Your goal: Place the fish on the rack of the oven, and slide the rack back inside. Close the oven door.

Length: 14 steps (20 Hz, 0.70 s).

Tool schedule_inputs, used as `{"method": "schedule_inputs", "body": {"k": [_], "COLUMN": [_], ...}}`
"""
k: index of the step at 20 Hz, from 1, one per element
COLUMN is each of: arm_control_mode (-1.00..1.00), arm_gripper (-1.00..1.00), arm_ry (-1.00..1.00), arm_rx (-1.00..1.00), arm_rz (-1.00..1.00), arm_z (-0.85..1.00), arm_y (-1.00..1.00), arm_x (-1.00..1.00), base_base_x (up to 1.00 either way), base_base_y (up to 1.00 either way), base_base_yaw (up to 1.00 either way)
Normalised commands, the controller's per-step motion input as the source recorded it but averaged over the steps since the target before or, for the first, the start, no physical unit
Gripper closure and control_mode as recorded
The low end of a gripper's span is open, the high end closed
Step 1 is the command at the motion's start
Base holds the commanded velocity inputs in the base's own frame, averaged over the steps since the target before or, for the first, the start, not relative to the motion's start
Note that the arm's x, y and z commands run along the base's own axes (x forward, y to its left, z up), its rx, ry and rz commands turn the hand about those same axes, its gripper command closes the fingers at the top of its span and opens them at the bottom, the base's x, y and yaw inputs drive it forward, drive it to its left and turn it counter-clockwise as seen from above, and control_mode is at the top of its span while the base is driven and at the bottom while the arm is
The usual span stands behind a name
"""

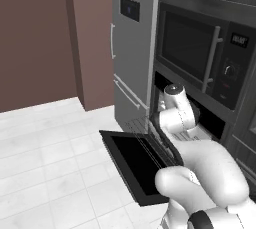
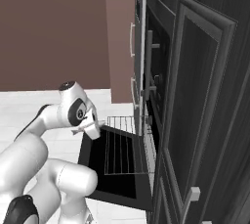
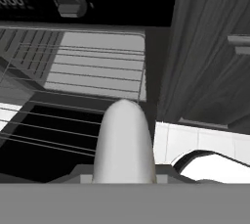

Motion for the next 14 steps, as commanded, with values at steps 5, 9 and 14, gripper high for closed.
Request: {"method": "schedule_inputs", "body": {"k": [5,9,14], "arm_control_mode": [-1.0,-1.0,-1.0], "arm_gripper": [1.0,1.0,1.0], "arm_ry": [0.0,0.0,0.0], "arm_rx": [0.03,0.04,0.04], "arm_rz": [0.0,0.0,0.0], "arm_z": [-0.16,-0.18,-0.26], "arm_y": [-0.09,-0.11,-0.17], "arm_x": [0.29,0.3,0.33], "base_base_x": [0.0,0.0,0.0], "base_base_y": [0.0,0.0,0.0], "base_base_yaw": [0.0,0.0,0.0]}}
